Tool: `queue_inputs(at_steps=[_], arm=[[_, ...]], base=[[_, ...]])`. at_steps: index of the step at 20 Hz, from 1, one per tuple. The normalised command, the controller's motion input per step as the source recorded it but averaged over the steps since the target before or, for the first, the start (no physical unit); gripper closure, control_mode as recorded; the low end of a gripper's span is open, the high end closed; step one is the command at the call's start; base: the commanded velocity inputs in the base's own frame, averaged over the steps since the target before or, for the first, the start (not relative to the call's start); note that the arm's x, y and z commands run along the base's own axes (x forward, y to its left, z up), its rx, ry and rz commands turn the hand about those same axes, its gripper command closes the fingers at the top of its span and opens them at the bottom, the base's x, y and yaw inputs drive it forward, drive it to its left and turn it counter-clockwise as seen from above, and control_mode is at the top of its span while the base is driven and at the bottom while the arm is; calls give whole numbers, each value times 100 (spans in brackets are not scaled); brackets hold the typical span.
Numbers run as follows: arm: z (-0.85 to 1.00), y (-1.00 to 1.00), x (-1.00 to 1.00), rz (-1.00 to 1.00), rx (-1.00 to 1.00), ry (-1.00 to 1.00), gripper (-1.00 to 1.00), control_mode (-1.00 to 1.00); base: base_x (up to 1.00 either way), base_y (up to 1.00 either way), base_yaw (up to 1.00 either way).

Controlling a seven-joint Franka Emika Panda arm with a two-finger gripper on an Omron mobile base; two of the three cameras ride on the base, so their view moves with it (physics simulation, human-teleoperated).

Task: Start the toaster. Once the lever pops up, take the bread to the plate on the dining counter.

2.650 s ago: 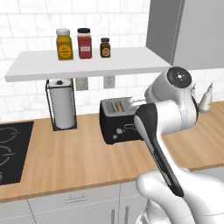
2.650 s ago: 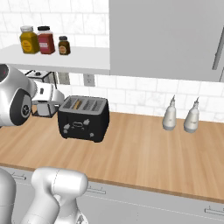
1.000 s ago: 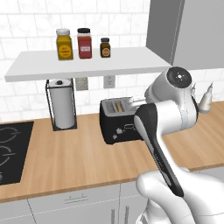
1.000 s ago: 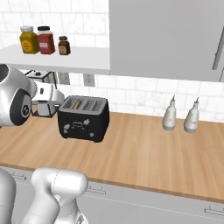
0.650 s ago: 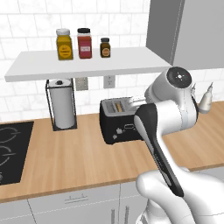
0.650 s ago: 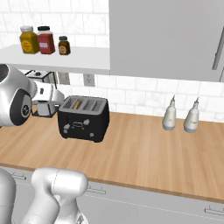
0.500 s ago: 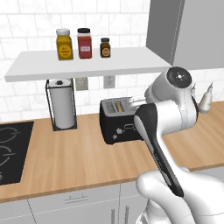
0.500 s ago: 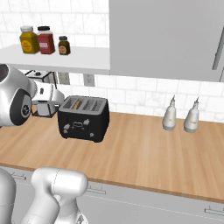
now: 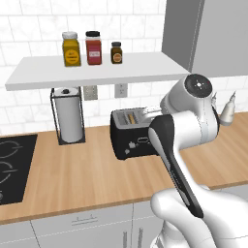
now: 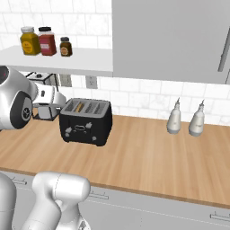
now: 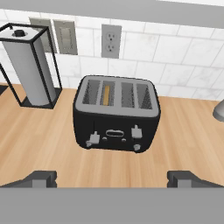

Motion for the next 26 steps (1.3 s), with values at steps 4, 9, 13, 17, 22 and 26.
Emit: queue_inputs(at_steps=[4, 9, 13, 17, 22, 26], arm=[[0, 0, 0, 0, 0, 0, -100, -100], [0, 0, 0, 0, 0, 0, -100, -100], [0, 0, 0, 0, 0, 0, -100, -100], [0, 0, 0, 0, 0, 0, -100, -100], [0, 0, 0, 0, 0, 0, -100, -100], [0, 0, 0, 0, 0, 0, -100, -100]], base=[[0, 0, 0], [0, 0, 0], [0, 0, 0], [0, 0, 0], [0, 0, 0], [0, 0, 0]])
